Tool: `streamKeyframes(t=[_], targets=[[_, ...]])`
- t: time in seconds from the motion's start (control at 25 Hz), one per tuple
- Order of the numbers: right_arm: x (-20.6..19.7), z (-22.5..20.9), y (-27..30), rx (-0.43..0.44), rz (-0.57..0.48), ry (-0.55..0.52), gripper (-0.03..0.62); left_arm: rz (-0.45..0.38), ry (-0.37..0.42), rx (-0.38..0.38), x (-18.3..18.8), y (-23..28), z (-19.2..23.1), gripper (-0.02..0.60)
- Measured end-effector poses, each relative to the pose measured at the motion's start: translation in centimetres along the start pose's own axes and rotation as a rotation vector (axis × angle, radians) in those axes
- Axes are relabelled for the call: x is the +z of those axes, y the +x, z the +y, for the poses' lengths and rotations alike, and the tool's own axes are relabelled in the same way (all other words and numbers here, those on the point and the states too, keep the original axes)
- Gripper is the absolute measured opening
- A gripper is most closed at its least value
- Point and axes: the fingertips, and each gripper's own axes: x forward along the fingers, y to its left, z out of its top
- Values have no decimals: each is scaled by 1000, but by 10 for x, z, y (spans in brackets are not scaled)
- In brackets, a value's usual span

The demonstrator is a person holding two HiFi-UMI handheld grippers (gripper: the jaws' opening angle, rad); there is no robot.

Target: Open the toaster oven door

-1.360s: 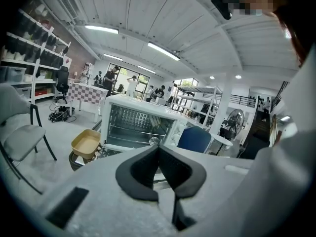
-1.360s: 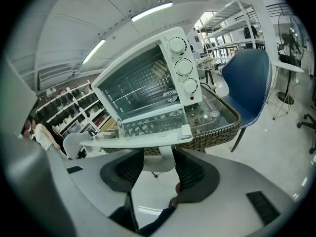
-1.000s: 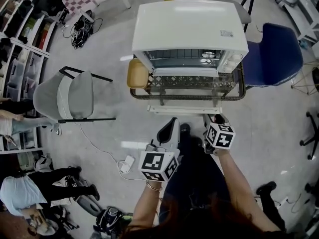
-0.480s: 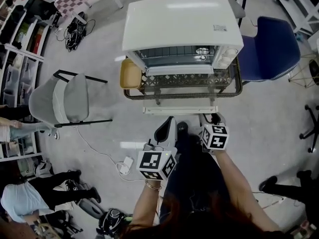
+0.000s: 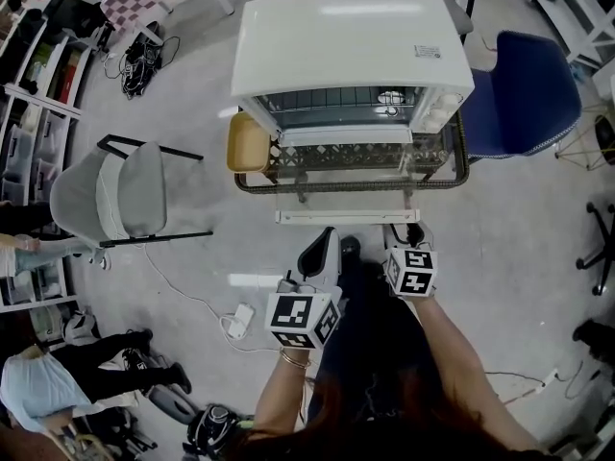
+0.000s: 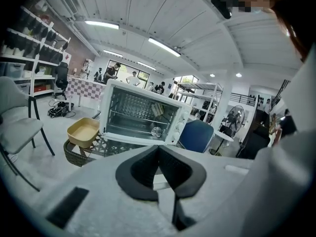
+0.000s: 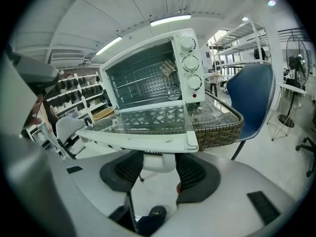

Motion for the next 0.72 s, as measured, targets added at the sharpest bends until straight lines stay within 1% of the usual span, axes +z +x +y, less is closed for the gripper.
streamKeyframes(t=[0.72], targets=[[-17, -4, 14, 7, -52, -46, 205, 1, 10, -15, -18, 22, 9, 14]])
